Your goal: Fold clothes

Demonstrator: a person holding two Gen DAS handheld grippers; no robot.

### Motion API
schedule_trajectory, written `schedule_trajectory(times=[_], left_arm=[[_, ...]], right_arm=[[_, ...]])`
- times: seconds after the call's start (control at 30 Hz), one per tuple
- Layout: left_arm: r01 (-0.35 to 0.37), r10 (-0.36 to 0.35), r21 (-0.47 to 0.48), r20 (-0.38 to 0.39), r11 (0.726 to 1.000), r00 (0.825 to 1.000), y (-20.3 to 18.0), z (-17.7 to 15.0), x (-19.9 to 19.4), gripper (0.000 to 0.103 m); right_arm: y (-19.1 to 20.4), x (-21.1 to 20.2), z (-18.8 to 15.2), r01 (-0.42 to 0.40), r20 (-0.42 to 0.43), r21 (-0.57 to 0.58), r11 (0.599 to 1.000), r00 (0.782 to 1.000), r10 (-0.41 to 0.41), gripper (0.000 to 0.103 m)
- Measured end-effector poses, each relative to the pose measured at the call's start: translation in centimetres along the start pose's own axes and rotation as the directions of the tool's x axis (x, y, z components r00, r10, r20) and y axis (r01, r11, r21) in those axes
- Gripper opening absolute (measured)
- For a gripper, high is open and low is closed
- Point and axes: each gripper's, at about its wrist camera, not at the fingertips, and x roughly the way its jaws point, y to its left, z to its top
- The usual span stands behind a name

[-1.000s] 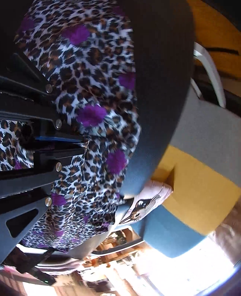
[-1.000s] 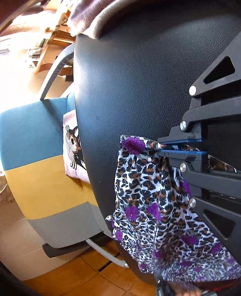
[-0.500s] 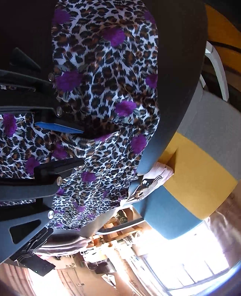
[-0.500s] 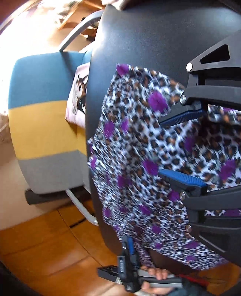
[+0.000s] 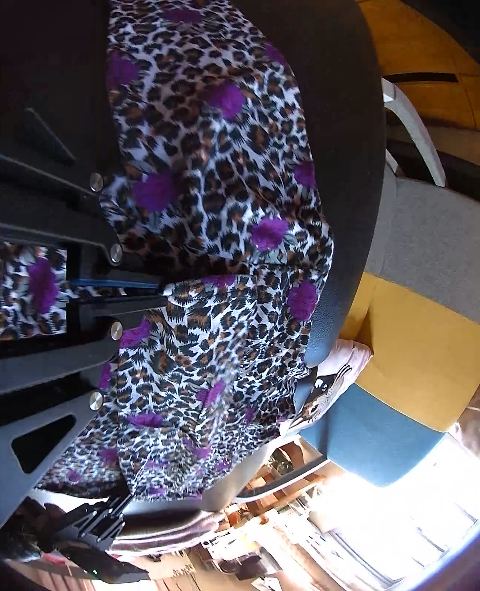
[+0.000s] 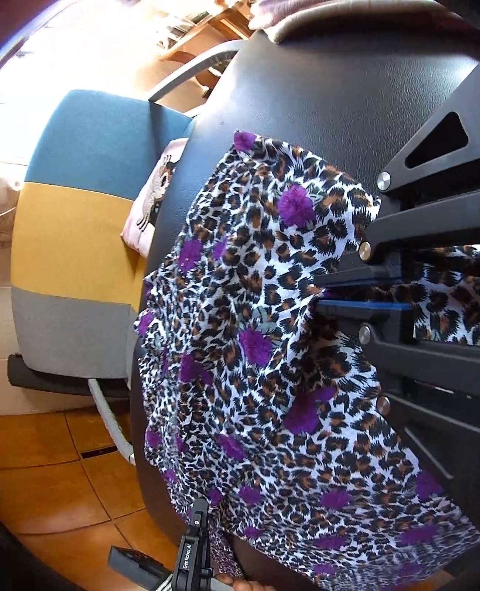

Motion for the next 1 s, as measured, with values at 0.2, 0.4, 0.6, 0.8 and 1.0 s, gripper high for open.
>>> schedule_trajectory(times=[0.2, 0.4, 0.6, 0.8, 1.0], left_arm=[[-0.117, 0.116, -0.004, -0.103, 0.993, 0.988, 0.7, -0.1, 1.2, 0.007], [-0.124, 0.124, -0.025, 0.015, 0.992, 0.992, 0.4, 0.4, -2.0, 0.012], [-0.051, 0.049, 0.033, 0.068, 0.998, 0.996, -3.3, 1.7, -0.5, 0.015], [-0.087, 0.085, 0.065, 0.030, 0.994, 0.996, -4.6, 1.4, 3.8, 0.015], [-0.107, 0.102, 0.085, 0.061, 0.991, 0.993, -4.1, 1.2, 4.1, 0.016]], right_arm=[[-0.1, 0.2, -0.9, -0.025, -0.054, -0.029, 0.999, 0.998, 0.023, 0.011], [-1.1, -1.2, -1.3, -0.139, -0.089, -0.019, 0.990, 0.987, 0.136, 0.046], [-1.4, -1.6, 2.6, -0.196, 0.036, 0.064, 0.979, 0.980, 0.194, 0.049], [-3.5, 4.5, 5.8, -0.149, 0.056, 0.254, 0.956, 0.989, 0.139, 0.049], [-5.8, 7.2, 5.3, -0.117, 0.088, 0.335, 0.935, 0.992, 0.093, 0.049]])
